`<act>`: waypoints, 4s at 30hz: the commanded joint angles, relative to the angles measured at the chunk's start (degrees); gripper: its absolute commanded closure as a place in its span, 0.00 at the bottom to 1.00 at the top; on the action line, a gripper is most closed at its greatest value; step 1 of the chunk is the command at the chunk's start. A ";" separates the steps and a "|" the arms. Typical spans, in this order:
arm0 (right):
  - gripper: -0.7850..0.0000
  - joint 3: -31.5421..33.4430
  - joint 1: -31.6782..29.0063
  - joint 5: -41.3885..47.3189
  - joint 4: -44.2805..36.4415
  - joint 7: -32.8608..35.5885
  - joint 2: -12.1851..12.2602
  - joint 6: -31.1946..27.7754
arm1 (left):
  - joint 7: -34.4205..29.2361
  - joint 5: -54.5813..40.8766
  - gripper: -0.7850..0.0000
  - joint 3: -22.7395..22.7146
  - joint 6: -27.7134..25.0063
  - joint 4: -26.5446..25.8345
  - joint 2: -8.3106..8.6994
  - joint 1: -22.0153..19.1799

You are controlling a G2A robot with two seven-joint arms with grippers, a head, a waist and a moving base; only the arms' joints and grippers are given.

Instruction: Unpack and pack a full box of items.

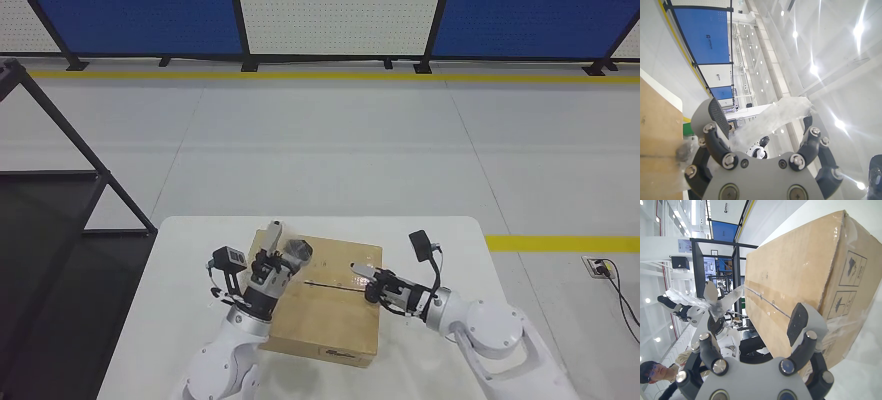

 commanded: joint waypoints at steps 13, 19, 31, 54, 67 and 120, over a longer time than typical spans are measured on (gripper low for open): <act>0.00 -0.18 0.17 0.64 0.95 0.20 0.21 -0.56 | -2.13 2.10 0.00 1.93 0.39 0.61 -0.61 0.13; 0.00 -0.54 0.64 0.97 1.48 0.15 0.22 -0.72 | -4.10 3.13 0.00 1.98 0.00 -0.58 -0.61 1.23; 0.00 -0.92 1.00 1.15 1.78 0.04 0.34 -0.85 | -4.09 2.92 0.00 1.17 -0.16 -1.31 -0.88 1.56; 0.00 -1.05 0.99 -0.12 0.15 0.86 0.85 -1.16 | -9.63 -0.76 0.00 -16.26 -4.95 -11.31 1.08 15.11; 0.00 -2.46 0.94 -2.70 -1.39 1.84 1.11 -2.77 | -14.87 -7.72 0.00 -30.80 -7.87 -9.28 2.52 21.98; 0.00 -15.54 -15.20 -76.54 -37.32 10.35 4.72 -19.46 | -14.95 -8.62 0.00 -27.11 -6.29 -6.98 2.83 18.30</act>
